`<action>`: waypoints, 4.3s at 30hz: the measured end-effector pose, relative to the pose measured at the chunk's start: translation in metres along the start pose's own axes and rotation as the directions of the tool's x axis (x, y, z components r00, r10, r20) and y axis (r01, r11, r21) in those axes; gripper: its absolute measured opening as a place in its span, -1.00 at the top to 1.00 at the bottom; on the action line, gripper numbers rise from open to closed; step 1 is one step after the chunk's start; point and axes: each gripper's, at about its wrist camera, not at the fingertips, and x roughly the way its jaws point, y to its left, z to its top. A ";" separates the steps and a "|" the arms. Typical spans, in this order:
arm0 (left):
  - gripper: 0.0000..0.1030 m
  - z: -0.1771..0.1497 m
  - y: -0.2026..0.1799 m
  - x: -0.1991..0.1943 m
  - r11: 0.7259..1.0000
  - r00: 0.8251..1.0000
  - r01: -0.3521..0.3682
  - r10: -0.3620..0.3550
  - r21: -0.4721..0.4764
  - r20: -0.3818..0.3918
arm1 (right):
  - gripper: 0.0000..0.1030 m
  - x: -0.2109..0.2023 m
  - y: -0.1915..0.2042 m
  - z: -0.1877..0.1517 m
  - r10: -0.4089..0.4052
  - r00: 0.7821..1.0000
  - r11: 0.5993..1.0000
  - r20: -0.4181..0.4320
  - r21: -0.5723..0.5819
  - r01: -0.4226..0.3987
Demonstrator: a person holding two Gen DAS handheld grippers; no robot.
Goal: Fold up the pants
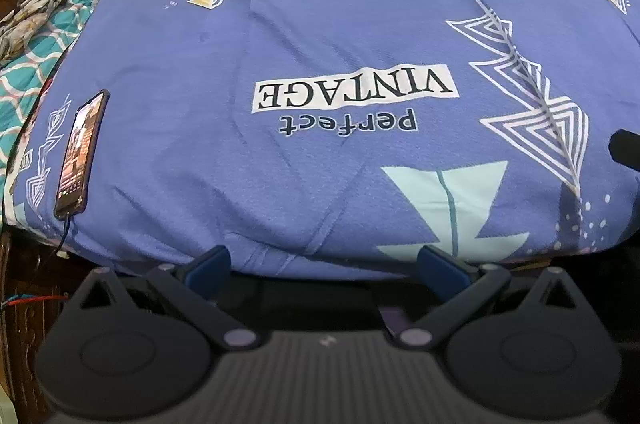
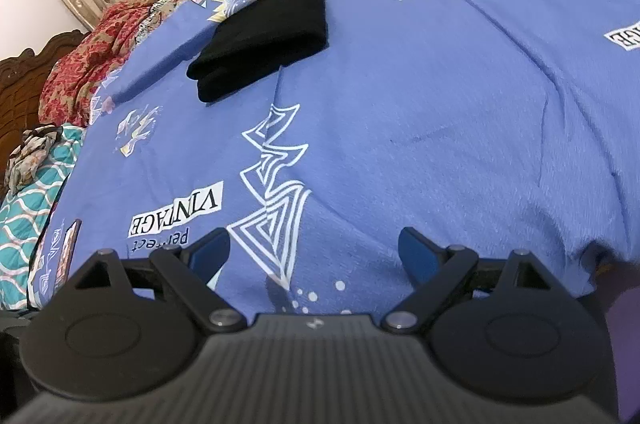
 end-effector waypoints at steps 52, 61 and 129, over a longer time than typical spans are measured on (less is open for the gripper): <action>-1.00 0.067 0.004 -0.082 0.996 0.896 0.070 -0.042 -0.046 0.442 | -0.94 -0.060 0.081 0.067 0.025 0.924 0.960 0.382 -0.268 0.085; -1.00 0.062 -0.003 -0.081 0.996 0.907 0.075 -0.051 -0.042 0.418 | -0.94 -0.061 0.076 0.063 0.023 0.917 0.966 0.397 -0.244 0.082; -1.00 0.007 -0.039 0.015 0.990 0.996 0.015 -0.028 0.138 0.087 | -0.94 0.006 0.031 0.014 -0.064 0.997 0.997 0.044 -0.046 0.066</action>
